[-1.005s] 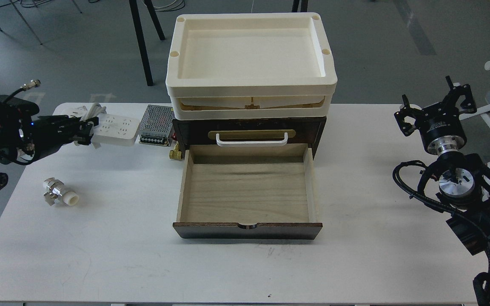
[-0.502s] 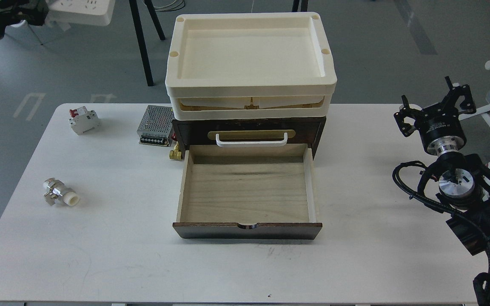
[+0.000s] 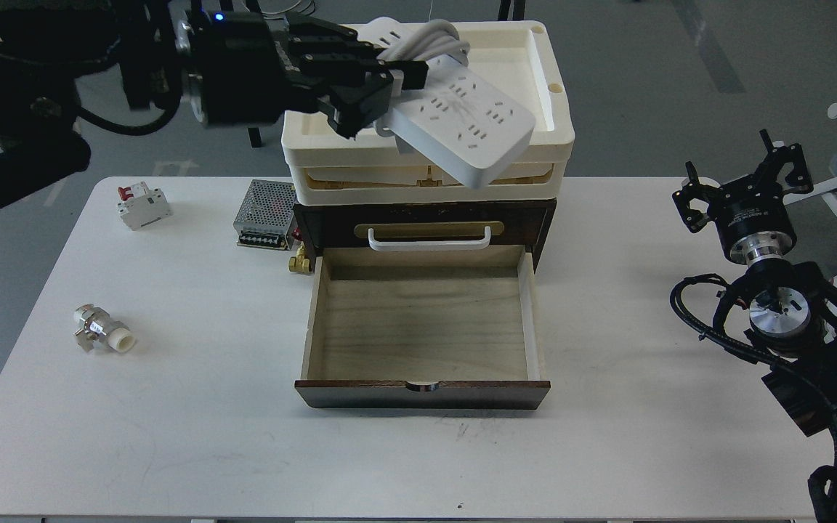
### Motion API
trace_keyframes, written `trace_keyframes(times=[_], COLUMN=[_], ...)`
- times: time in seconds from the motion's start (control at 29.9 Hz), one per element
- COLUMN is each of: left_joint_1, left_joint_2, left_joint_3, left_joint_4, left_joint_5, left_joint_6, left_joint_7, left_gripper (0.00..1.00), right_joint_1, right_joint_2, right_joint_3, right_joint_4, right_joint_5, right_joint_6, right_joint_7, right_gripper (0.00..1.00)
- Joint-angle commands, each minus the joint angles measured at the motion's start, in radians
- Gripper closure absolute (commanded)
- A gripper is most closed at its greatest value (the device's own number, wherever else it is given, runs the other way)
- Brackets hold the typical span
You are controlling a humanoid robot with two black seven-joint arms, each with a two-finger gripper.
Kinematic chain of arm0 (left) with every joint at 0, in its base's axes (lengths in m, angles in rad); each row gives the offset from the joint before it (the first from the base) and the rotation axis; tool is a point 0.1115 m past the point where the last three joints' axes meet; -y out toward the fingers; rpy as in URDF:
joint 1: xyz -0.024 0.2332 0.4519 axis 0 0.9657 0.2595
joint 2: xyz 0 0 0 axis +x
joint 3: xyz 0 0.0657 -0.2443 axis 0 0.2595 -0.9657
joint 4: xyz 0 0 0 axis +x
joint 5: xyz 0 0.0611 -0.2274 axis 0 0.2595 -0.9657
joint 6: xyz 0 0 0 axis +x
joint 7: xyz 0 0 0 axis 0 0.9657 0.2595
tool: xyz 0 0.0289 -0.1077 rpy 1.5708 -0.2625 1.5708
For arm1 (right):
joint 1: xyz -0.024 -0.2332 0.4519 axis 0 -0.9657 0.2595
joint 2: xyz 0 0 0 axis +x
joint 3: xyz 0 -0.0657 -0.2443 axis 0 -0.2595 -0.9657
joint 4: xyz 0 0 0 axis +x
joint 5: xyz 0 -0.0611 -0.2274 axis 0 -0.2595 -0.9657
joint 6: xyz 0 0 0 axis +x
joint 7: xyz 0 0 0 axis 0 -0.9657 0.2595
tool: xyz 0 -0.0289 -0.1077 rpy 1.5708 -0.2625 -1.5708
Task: Put charging cable into cabinet
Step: 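Carry the power strip with the left gripper over the open drawer, then lower the power strip into the drawer and open the left gripper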
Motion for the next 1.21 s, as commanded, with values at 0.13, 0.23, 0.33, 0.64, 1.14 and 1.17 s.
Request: trace_keyframes(times=[0.13,0.23,0.33,0.64,1.14,1.17], left_joint_1=[0.267,0.392,0.469,0.554,0.571,0.575], left_joint_2=[-0.178,-0.186,-0.213,-0.273,-0.309,-0.310], left_joint_3=[0.006,0.000,-0.009,-0.043,-0.040,-0.040], left_joint_4=[-0.052,-0.042,0.001,0.170,0.383,0.385], left_joint_5=[0.039,0.120,0.206,0.229,0.224,0.224], left_joint_6=[-0.042,-0.039,-0.032,0.028,0.053,0.053], left_joint_7=[0.082,0.083,0.083,0.075,0.069,0.071], left_gripper=[0.93,0.93,0.93,0.92,0.88,0.87], right_joint_1=[0.000,0.000,0.000,0.000,0.000,-0.002], right_joint_2=[0.000,0.000,0.000,0.000,0.002,0.000], right_joint_3=[0.000,0.000,0.000,0.000,0.000,0.000], right_joint_4=[0.003,0.005,0.005,0.005,0.005,0.005], right_joint_5=[0.000,0.000,0.000,0.000,0.000,0.000], right_joint_6=[0.002,0.002,0.002,0.002,0.002,0.002], right_joint_7=[0.000,0.000,0.000,0.000,0.000,0.000], right_gripper=[0.00,0.00,0.00,0.00,0.00,0.00])
